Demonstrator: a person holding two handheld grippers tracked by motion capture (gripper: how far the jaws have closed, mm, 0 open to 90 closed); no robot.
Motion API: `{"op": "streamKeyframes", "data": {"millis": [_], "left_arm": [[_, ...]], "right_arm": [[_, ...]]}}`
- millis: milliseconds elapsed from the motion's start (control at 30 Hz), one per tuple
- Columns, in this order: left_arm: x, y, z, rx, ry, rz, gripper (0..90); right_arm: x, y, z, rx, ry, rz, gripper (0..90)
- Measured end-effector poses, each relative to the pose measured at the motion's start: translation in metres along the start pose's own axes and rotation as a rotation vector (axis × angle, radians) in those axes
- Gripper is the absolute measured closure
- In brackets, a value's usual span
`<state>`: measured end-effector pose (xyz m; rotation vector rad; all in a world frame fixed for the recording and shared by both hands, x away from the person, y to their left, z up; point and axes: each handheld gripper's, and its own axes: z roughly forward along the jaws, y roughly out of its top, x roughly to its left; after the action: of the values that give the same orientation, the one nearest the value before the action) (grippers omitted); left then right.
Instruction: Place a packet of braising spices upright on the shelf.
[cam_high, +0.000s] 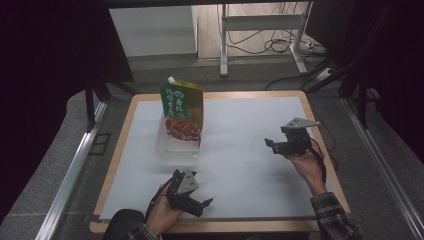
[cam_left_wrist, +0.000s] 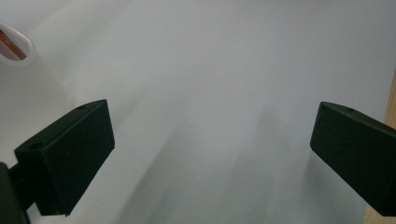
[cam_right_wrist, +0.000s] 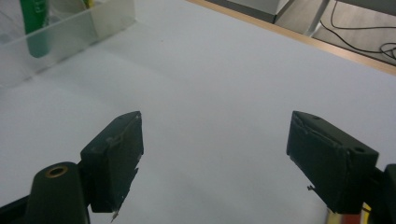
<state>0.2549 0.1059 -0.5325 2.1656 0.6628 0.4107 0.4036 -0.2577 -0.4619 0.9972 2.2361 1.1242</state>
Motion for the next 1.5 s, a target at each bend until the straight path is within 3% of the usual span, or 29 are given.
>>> {"op": "streamKeyframes", "data": {"millis": [333, 767, 1200, 1500], "left_arm": [[0.000, 0.000, 0.000, 0.002, -0.001, 0.001, 0.0], [0.000, 0.000, 0.001, 0.005, -0.002, 0.003, 0.0], [-0.001, 0.000, 0.001, 0.009, -0.004, 0.006, 0.0], [-0.001, 0.000, 0.001, 0.011, -0.007, 0.008, 0.0]], "right_arm": [[-0.022, -0.013, -0.008, 0.034, -0.088, 0.026, 18.7], [-0.053, -0.043, -0.013, 0.094, -0.207, 0.125, 15.5], [-0.063, -0.061, -0.006, 0.157, -0.248, 0.163, 13.7], [-0.065, -0.069, 0.000, 0.232, -0.270, 0.188, 17.1]]}}
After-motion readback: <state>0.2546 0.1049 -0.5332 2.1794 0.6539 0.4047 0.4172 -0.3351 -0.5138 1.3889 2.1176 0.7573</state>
